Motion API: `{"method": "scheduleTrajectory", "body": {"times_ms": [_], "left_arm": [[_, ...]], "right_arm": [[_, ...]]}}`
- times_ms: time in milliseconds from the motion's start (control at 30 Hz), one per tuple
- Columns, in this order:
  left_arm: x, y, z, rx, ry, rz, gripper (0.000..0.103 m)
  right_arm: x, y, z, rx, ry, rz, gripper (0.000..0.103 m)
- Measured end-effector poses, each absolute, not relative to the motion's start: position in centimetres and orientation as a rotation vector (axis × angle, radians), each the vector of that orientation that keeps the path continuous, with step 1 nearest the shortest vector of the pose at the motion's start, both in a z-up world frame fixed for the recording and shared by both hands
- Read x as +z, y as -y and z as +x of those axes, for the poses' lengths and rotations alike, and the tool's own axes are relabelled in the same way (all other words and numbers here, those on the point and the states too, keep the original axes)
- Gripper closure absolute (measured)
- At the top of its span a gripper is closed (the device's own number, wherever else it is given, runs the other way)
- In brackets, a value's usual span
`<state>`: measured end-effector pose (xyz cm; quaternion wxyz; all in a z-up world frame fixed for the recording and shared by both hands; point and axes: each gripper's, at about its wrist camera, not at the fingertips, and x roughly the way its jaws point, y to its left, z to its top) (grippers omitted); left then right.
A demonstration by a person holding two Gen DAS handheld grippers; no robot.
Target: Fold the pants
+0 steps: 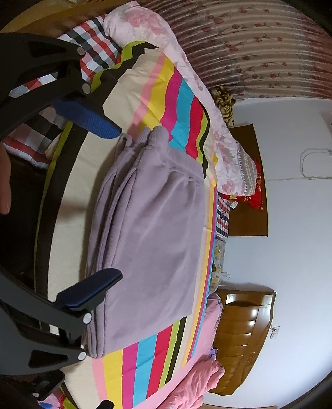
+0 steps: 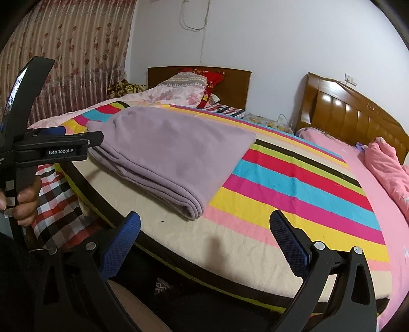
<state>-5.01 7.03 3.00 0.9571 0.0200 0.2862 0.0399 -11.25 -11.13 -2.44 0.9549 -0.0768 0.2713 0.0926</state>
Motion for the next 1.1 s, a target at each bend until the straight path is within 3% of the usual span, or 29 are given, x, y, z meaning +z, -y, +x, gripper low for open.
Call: {"method": "scheduleTrajectory", "body": {"times_ms": [1100], "left_arm": [[2.82,-5.92,-5.70,0.027,-0.577,0.082,0.001]], "right_arm": [[-2.45,11.34,-11.39,0.175,-0.555,-0.142,0.005]]}}
